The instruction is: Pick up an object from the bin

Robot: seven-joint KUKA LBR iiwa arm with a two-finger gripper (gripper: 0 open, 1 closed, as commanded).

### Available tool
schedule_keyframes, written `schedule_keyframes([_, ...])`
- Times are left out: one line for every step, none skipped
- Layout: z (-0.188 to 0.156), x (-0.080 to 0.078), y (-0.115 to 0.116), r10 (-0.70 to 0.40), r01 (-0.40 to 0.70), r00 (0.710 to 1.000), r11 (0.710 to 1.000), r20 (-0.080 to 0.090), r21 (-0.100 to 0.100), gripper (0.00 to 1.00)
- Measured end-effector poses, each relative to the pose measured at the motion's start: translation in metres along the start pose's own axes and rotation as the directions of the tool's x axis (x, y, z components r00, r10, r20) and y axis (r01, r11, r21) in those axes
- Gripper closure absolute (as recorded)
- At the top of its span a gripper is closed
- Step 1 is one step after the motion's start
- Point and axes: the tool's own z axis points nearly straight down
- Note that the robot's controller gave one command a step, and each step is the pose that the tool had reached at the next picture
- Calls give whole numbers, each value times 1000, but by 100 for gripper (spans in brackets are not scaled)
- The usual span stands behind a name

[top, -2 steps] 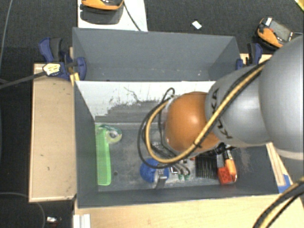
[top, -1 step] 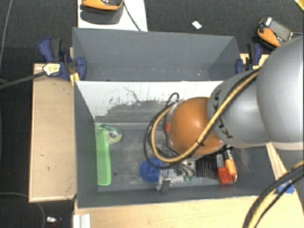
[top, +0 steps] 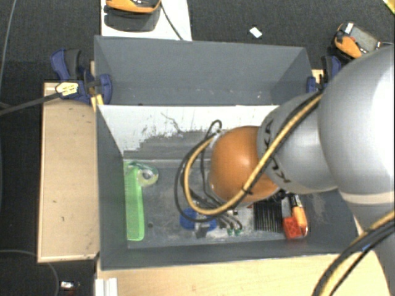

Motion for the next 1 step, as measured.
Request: schedule_keyframes([0, 0, 0, 0, 0, 1000, 1000, 0, 0, 100])
